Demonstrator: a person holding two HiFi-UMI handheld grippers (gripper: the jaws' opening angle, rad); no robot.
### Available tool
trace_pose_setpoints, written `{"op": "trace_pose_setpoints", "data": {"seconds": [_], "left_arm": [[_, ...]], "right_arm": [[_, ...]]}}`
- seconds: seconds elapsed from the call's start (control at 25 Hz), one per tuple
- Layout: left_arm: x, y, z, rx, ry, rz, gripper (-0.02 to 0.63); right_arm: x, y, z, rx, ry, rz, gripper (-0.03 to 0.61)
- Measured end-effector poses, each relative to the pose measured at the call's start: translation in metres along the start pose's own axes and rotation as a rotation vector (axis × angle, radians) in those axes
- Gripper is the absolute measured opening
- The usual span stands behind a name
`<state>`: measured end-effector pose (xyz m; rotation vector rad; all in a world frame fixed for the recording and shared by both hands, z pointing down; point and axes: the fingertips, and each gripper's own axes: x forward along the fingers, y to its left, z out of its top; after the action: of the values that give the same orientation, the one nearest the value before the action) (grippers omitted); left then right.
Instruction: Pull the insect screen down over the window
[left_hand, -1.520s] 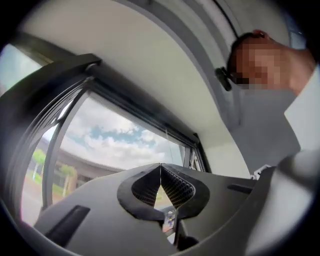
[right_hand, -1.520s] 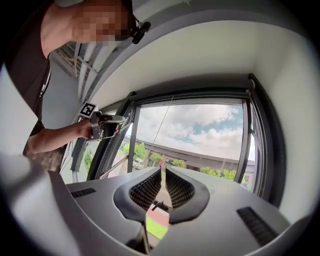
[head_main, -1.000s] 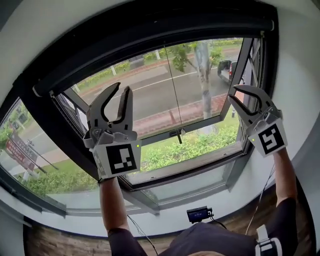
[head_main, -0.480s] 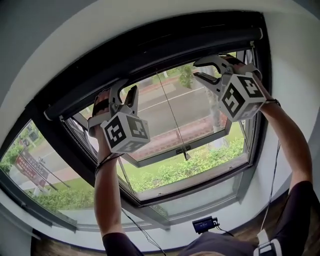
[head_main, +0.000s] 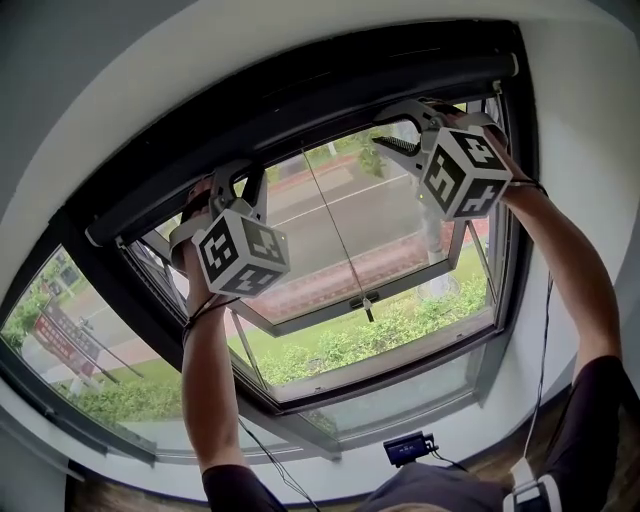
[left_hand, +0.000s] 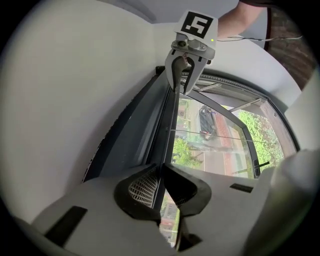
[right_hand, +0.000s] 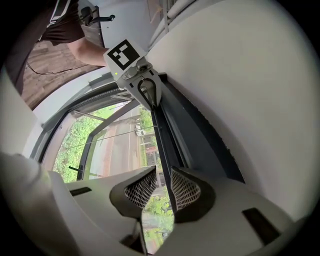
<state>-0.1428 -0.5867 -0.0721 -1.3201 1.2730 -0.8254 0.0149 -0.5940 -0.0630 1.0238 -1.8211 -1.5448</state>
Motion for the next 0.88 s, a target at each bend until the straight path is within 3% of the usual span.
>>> {"op": "trace_pose_setpoints", "data": {"seconds": [0.24, 0.4, 0.64, 0.76, 0.88], "left_arm": [[0.002, -0.003, -0.002, 0.122, 0.078, 0.031, 0.037], [0.002, -0.003, 0.0, 0.139, 0.087, 0.028, 0.034], [0.002, -0.003, 0.002, 0.163, 0.088, 0.038, 0.032], [0.004, -0.003, 0.0, 0.186, 0.091, 0.03, 0.032], [0.003, -0.005, 0.0, 0.179, 0.086, 0.005, 0.029]], "right_arm": [[0.014, -0.004, 0.004, -0.008, 0.031, -0.012, 0.074], [0.018, -0.01, 0.004, 0.015, 0.05, -0.018, 0.074], [0.026, -0.004, 0.01, -0.238, 0.163, -0.085, 0.074], [0.031, 0.0, 0.011, -0.276, 0.17, -0.029, 0.074], [0.028, 0.003, 0.011, -0.22, 0.144, 0.059, 0.072]]}}
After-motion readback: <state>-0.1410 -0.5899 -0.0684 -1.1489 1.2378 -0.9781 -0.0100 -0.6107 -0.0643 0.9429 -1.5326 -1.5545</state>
